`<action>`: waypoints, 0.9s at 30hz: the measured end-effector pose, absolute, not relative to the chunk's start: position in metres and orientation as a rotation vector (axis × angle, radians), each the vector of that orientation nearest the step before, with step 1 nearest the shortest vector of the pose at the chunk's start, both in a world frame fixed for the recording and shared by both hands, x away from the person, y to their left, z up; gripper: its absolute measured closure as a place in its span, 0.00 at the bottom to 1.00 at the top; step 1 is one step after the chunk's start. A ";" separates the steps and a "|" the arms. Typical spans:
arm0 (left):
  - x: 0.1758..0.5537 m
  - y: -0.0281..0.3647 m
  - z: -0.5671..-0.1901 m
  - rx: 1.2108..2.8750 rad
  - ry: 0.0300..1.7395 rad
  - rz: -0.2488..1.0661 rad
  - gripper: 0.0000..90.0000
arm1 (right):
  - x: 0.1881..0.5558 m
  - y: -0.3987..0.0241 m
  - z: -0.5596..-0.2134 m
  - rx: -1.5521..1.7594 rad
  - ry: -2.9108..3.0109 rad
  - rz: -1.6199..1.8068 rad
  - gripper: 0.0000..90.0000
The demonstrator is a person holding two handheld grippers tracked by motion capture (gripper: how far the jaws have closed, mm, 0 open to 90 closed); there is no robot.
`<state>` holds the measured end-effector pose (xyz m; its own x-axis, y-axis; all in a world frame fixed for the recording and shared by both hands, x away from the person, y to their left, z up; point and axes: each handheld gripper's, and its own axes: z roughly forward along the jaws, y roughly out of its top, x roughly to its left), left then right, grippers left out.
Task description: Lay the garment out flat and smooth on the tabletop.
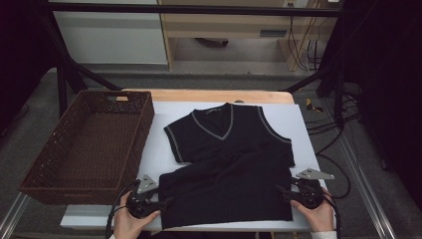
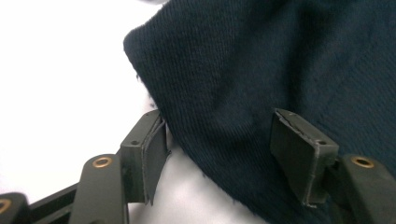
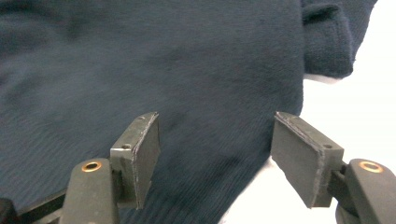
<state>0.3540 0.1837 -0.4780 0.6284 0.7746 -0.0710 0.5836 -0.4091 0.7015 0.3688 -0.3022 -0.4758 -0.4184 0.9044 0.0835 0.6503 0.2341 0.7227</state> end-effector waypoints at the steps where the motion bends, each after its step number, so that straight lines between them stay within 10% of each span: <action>1: 0.354 0.184 -0.478 2.138 1.059 0.350 0.41 | 0.371 -0.302 -0.478 1.445 2.155 0.993 0.37; 5: 0.353 0.182 -0.477 2.132 1.071 0.360 0.58 | 0.372 -0.302 -0.482 1.425 2.137 0.973 0.44; 9: 0.350 0.180 -0.475 2.154 1.041 0.276 0.91 | 0.368 -0.299 -0.480 1.440 2.154 0.995 0.83; 12: 0.347 0.182 -0.471 2.184 1.027 0.235 0.94 | 0.364 -0.298 -0.476 1.459 2.204 0.999 0.94; 24: 0.317 0.206 -0.427 2.228 0.945 0.164 0.94 | 0.306 -0.327 -0.444 1.532 2.360 1.044 0.94; 27: 0.321 0.204 -0.430 2.199 0.961 0.229 0.82 | 0.304 -0.327 -0.450 1.509 2.387 1.047 0.71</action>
